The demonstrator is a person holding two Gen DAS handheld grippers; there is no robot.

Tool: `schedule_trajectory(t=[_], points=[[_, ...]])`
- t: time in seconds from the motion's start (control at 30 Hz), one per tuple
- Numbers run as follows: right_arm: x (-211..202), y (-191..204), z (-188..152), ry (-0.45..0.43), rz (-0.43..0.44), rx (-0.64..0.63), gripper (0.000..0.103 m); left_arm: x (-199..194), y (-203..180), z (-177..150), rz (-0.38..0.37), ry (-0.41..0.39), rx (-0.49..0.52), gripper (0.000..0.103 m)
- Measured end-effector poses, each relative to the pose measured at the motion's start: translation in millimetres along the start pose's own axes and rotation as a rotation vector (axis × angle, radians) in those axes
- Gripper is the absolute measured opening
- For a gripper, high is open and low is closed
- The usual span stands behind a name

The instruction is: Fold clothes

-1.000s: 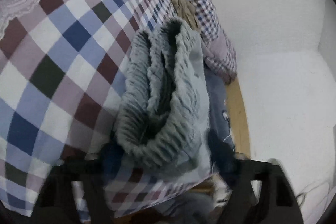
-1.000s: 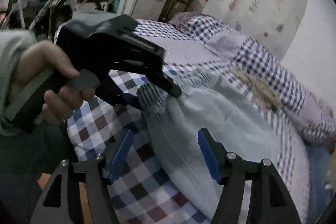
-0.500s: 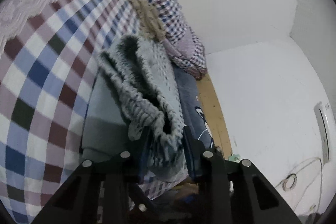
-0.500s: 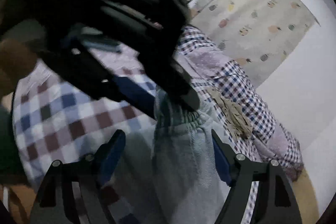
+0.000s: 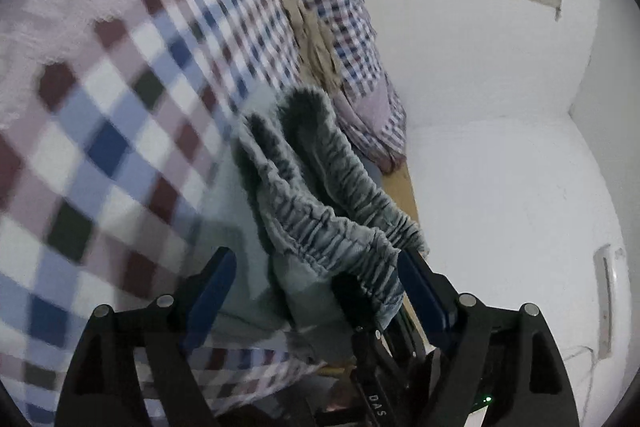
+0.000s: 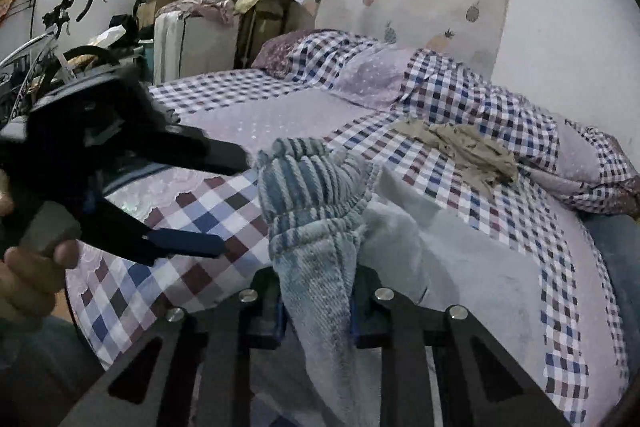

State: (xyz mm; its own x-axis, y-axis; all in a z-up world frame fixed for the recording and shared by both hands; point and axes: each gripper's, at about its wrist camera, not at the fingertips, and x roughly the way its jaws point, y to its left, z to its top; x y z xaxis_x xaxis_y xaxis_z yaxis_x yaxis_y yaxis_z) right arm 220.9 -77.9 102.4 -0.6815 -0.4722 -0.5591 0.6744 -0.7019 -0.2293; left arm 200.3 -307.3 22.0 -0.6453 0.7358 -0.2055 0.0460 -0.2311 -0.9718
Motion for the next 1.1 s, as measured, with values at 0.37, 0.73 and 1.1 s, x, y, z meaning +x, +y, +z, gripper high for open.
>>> schedule_trajectory(t=[0.37, 0.73, 1.1], points=[[-1, 28, -19, 0.020, -0.009, -0.123, 0.022, 62, -15, 43, 0.163, 0.132, 0.103, 0.085], [-13, 35, -35, -0.054, -0.113, -0.222, 0.022, 112, -44, 82, 0.222, 0.114, 0.263, 0.026], [-10, 14, -79, 0.013, -0.292, -0.233, 0.038, 157, -32, 105, 0.328, 0.195, 0.447, 0.022]])
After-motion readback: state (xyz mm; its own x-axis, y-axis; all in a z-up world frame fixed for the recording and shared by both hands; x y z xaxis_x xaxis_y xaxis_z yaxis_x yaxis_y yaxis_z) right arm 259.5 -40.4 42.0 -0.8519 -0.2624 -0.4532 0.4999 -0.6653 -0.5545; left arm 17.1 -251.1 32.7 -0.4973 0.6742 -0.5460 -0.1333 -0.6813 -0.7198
